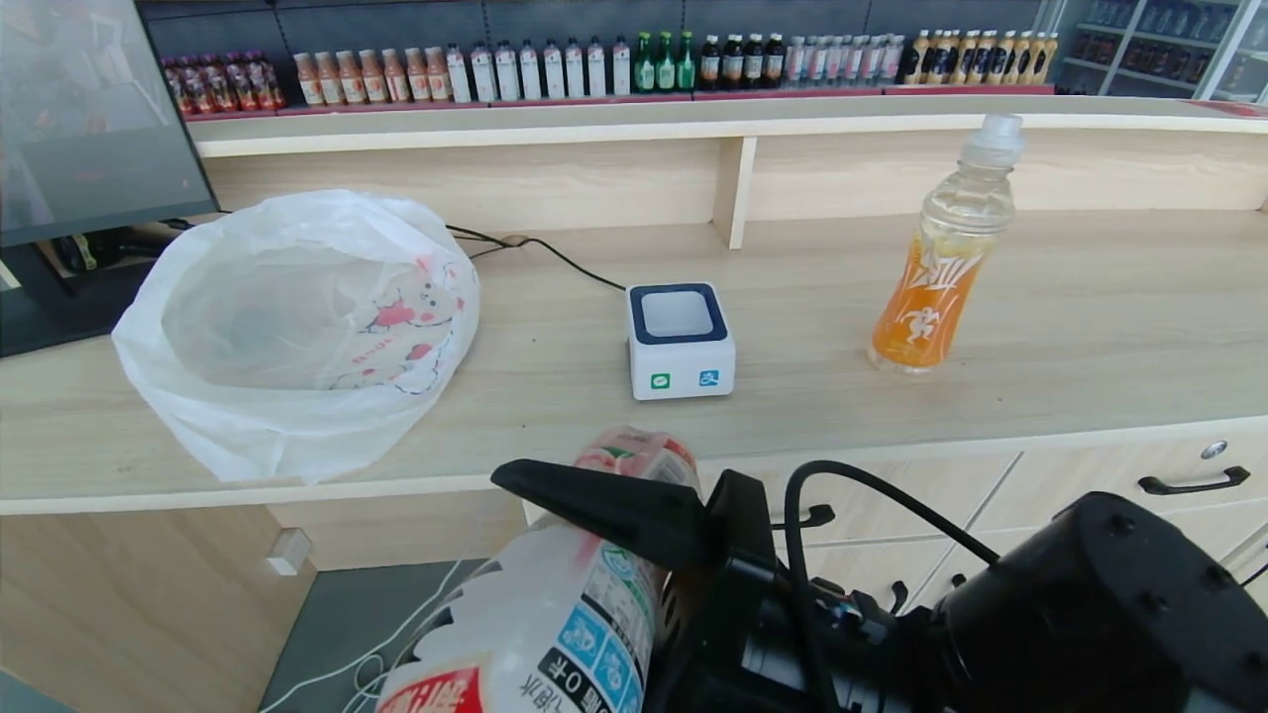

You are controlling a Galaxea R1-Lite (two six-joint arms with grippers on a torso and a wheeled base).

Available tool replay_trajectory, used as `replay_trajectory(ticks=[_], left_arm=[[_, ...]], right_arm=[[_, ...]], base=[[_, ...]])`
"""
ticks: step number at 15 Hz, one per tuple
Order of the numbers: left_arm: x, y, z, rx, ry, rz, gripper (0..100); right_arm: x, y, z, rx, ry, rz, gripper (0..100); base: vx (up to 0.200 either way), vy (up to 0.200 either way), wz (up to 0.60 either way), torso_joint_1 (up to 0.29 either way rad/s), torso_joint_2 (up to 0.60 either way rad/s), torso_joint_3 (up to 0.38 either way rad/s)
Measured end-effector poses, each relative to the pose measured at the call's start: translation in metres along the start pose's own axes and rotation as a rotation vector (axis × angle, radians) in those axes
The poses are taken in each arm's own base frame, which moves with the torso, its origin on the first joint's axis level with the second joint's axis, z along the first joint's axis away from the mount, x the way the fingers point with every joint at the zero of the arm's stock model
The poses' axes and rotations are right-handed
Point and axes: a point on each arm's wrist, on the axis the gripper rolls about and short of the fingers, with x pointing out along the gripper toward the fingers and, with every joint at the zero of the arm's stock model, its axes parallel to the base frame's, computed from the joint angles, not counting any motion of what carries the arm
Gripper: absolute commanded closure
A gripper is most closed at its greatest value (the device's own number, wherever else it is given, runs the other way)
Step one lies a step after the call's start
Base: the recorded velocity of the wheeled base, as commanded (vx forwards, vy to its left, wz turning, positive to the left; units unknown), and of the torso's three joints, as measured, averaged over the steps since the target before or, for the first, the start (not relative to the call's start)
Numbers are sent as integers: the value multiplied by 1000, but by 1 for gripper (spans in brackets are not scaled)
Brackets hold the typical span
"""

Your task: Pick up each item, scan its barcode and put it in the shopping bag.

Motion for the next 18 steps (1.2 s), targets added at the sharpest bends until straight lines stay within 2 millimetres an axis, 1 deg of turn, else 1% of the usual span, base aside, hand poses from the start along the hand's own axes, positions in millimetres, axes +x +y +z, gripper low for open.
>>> replay_trajectory(ticks=[1,3,5,13,18], left_arm=[[0,0,0,0,0,0,0],[0,0,0,0,0,0,0],[0,0,0,0,0,0,0],[0,0,0,0,0,0,0],[0,0,0,0,0,0,0]], right_arm=[[0,0,-1,-16,5,0,100],[-1,-2,-3,-115,12,-5,100],[-4,-6,-3,-166,16,-12,100],[-18,-21,4,-426,18,-36,100],[-18,-28,8,-455,12,-59,100]], base=[[0,0,0,0,0,0],[0,0,0,0,0,0],[0,0,0,0,0,0],[0,0,0,0,0,0],[0,0,0,0,0,0]])
